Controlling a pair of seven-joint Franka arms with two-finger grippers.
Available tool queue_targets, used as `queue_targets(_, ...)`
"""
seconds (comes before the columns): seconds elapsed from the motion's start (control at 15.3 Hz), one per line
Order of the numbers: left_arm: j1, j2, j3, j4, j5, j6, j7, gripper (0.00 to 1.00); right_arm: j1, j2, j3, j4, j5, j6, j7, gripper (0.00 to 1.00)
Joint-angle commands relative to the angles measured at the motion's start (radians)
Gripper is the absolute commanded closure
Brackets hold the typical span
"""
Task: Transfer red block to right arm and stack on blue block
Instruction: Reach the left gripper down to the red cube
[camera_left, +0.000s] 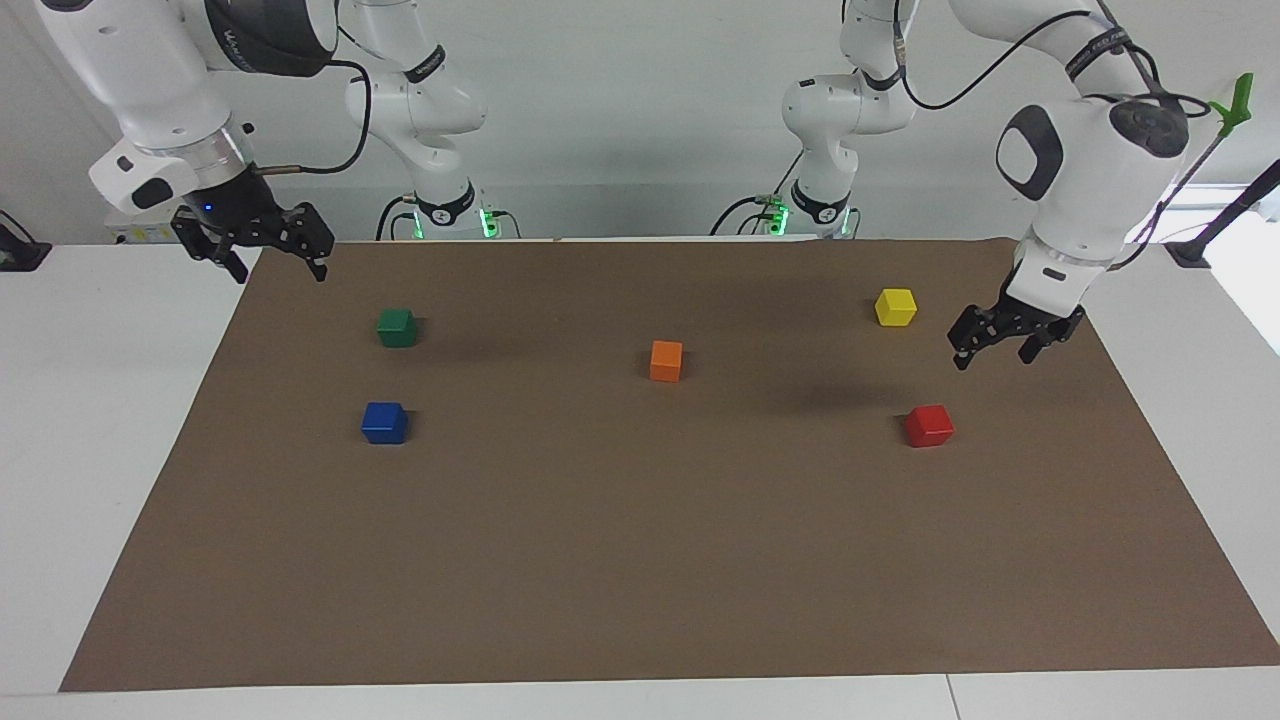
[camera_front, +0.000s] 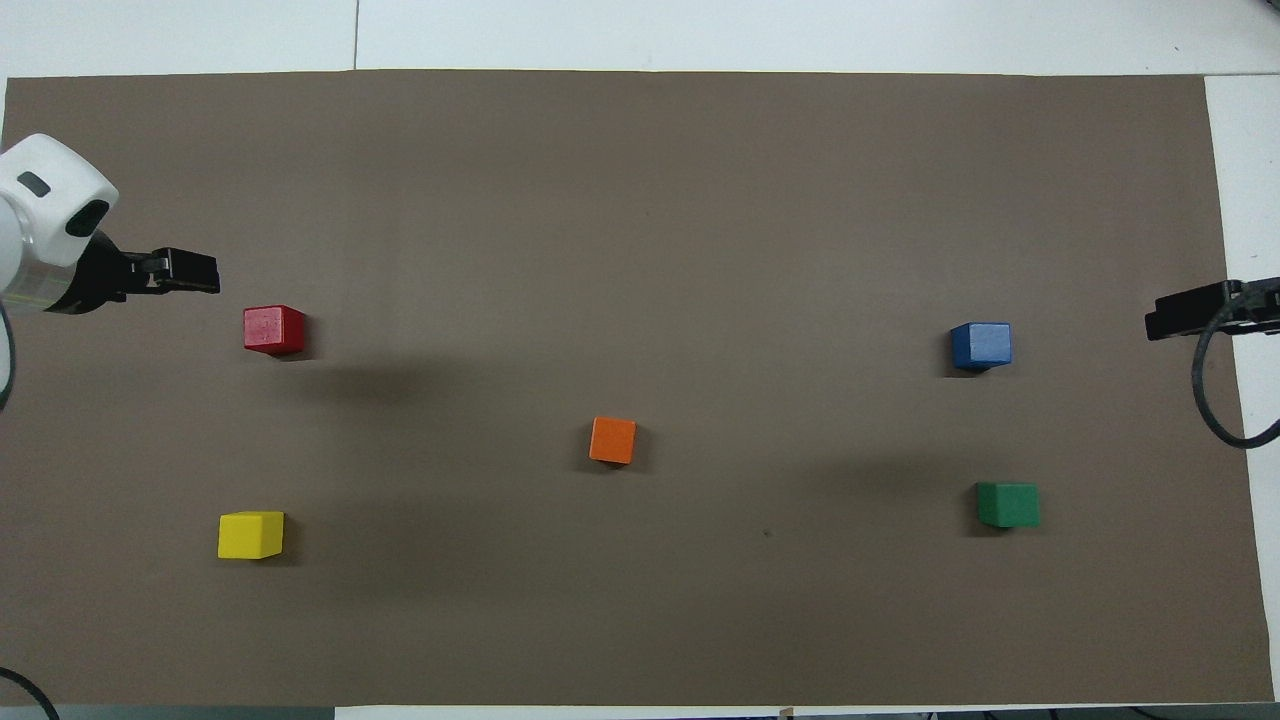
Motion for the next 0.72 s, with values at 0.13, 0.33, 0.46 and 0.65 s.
queue_targets(0.13, 0.013, 0.090, -0.003, -0.134, -0.005, 0.253, -0.004, 0.00, -0.016, -0.035, 0.013, -0.079, 0.046, 0.027, 0.007, 0.00)
queue_targets(0.33, -0.004, 0.130, -0.004, -0.155, -0.005, 0.312, -0.030, 0.00, -0.026, -0.046, 0.012, -0.152, 0.102, 0.097, -0.080, 0.00)
queue_targets(0.46, -0.016, 0.159, -0.004, -0.157, -0.005, 0.347, -0.033, 0.00, -0.026, -0.044, 0.012, -0.183, 0.141, 0.137, -0.166, 0.00)
queue_targets(0.65, -0.015, 0.203, -0.004, -0.158, -0.005, 0.378, -0.021, 0.00, -0.029, -0.040, 0.010, -0.240, 0.254, 0.169, -0.169, 0.00)
